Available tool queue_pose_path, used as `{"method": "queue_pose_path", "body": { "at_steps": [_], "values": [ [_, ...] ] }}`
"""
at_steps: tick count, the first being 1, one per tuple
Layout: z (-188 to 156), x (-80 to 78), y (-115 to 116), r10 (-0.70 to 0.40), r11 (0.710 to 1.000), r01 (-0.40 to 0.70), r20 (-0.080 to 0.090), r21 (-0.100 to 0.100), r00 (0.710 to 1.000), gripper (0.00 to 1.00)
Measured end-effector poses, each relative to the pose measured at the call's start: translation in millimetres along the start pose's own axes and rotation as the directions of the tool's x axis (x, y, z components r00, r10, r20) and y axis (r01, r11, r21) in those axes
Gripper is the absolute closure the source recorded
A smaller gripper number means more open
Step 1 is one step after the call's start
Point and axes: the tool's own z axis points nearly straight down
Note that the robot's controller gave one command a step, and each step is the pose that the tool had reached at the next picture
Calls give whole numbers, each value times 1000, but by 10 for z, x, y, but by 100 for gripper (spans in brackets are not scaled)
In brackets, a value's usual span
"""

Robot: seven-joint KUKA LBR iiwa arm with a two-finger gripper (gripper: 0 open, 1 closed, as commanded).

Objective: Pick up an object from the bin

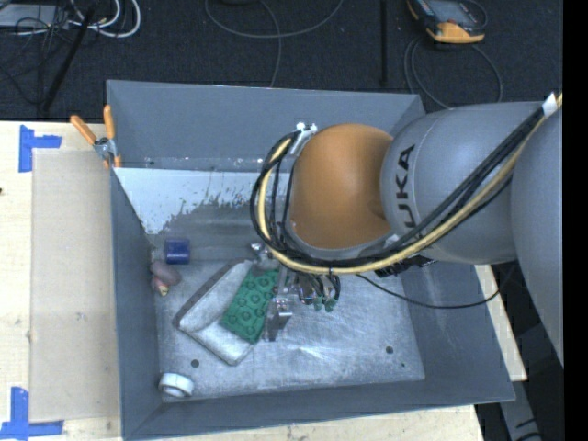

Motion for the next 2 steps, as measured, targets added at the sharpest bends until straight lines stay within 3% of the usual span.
{"method": "queue_pose_path", "body": {
  "at_steps": [1, 2],
  "values": [
    [466, -89, 16, 199, 980, -198, 22, -11, 980, 0],
    [528, -139, 50, 184, 983, -184, 23, -9, 983, 0]
  ]
}}
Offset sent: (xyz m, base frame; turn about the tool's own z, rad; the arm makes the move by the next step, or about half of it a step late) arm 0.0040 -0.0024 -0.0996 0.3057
